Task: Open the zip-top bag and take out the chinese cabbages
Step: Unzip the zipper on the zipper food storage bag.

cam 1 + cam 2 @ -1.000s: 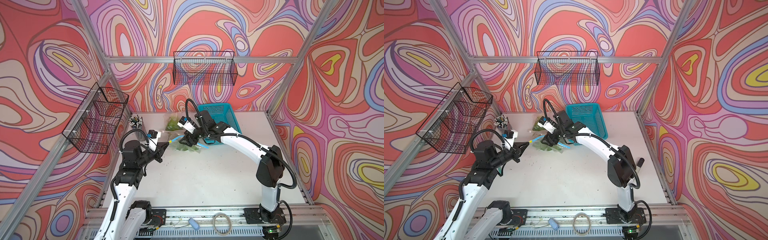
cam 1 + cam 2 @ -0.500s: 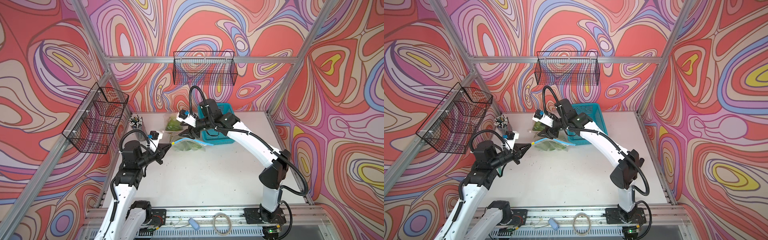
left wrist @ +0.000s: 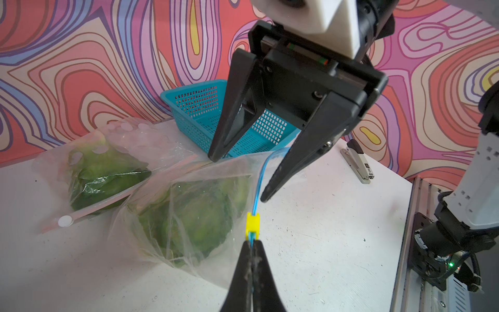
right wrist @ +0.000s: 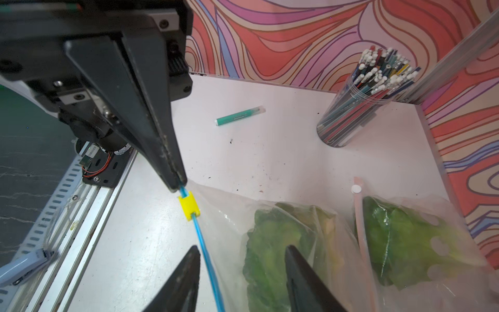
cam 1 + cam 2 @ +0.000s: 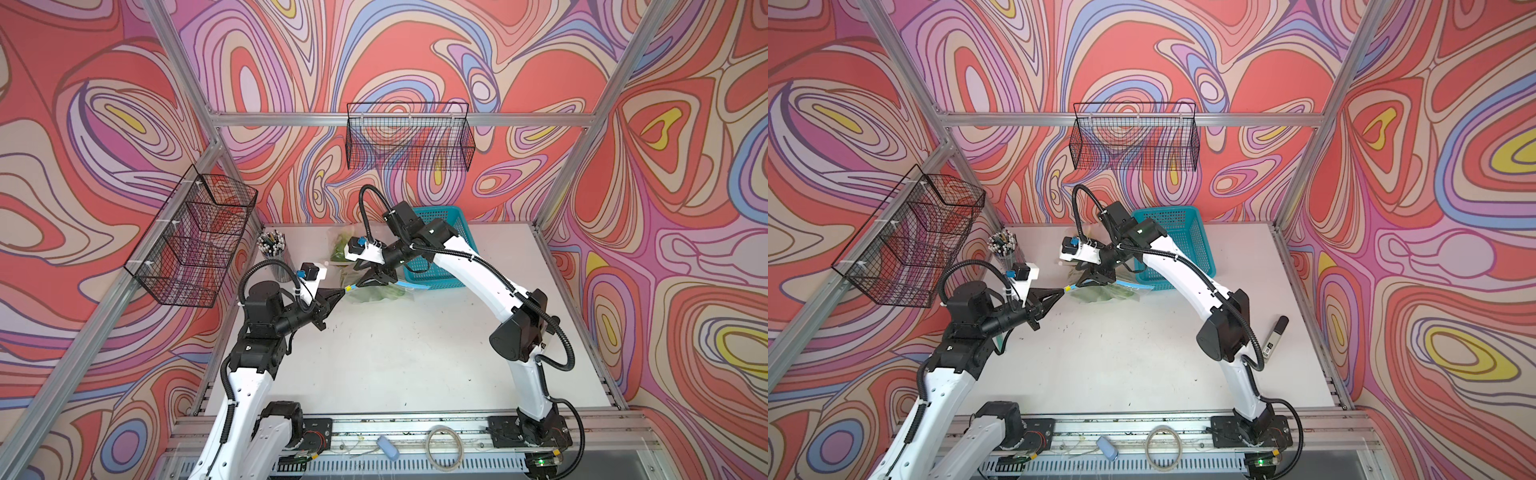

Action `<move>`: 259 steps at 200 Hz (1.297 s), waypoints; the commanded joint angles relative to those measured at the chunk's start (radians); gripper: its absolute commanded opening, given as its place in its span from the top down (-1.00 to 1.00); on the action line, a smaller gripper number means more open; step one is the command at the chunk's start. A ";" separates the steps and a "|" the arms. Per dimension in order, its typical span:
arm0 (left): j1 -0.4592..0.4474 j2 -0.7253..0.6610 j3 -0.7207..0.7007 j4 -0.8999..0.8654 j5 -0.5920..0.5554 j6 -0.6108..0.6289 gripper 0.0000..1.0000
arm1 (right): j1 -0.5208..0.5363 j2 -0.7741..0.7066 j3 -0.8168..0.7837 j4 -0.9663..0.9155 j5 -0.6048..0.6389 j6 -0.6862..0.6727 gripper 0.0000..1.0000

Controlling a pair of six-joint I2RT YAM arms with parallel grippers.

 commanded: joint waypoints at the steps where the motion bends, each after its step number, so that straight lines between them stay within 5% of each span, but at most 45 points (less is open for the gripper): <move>1: -0.003 -0.007 0.029 0.027 0.041 -0.001 1.00 | -0.004 0.003 0.033 -0.041 -0.077 -0.061 -0.03; 259: -0.004 0.010 0.017 0.070 0.062 -0.036 1.00 | 0.005 0.058 0.040 -0.003 -0.263 -0.033 0.43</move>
